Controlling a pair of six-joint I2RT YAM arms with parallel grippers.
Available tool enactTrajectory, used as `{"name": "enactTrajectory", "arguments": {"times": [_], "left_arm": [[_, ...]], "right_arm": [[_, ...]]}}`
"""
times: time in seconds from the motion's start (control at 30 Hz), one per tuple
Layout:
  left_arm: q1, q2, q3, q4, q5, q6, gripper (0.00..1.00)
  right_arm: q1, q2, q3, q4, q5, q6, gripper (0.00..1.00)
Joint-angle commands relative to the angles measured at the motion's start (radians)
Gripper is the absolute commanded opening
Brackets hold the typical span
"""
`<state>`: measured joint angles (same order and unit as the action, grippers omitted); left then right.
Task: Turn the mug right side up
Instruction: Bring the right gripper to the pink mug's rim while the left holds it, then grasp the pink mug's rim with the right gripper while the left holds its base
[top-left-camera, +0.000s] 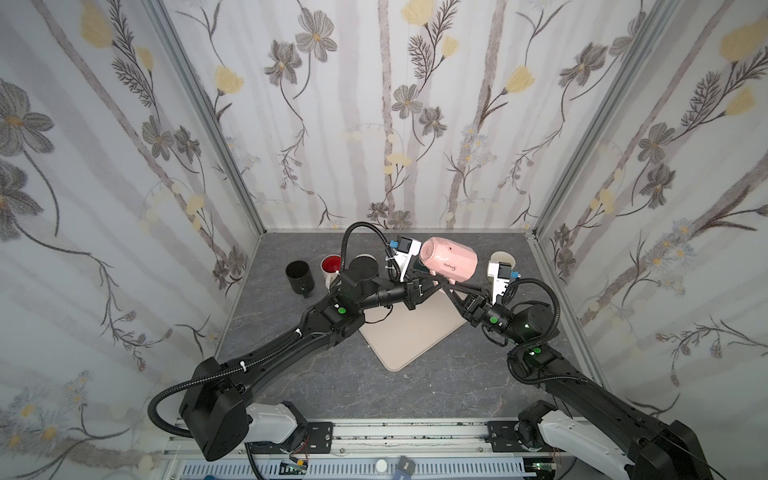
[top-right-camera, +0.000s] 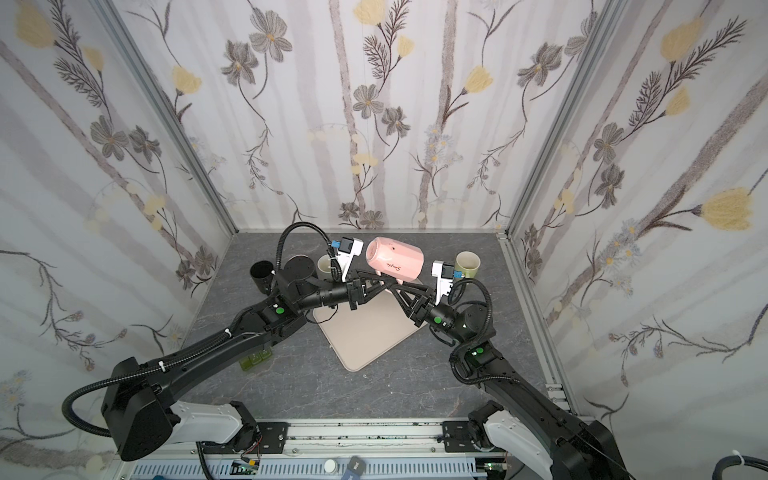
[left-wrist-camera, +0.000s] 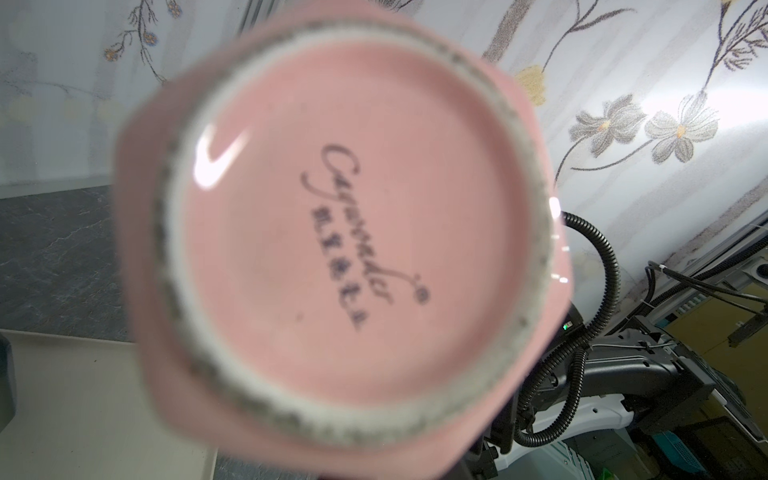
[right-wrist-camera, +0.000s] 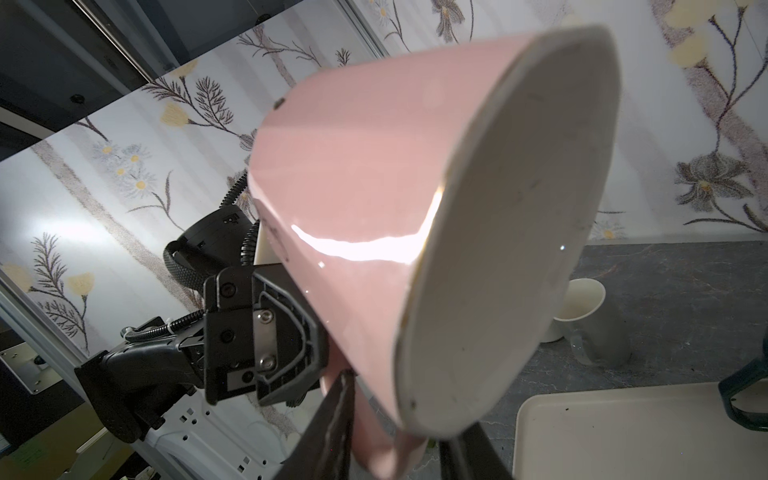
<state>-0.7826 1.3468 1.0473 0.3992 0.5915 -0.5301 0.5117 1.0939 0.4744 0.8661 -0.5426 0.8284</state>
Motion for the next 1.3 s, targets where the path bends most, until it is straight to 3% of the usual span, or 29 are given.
{"name": "enactTrajectory", "arguments": {"times": [0.0, 0.37, 0.9, 1.27], "left_arm": [[0.001, 0.022, 0.0, -0.084, -0.019, 0.009, 0.0], [0.006, 0.049, 0.044, -0.209, -0.083, 0.038, 0.0], [0.007, 0.127, 0.1, -0.268, -0.027, 0.049, 0.0], [0.007, 0.111, 0.109, -0.281, -0.022, 0.067, 0.0]], "right_arm": [[0.006, -0.021, 0.017, 0.202, -0.127, -0.038, 0.33], [0.006, -0.065, -0.001, 0.201, -0.107, -0.057, 0.26], [0.006, -0.029, 0.033, 0.249, -0.168, -0.059, 0.33], [0.006, 0.007, 0.053, 0.233, -0.16, -0.061, 0.25]]}}
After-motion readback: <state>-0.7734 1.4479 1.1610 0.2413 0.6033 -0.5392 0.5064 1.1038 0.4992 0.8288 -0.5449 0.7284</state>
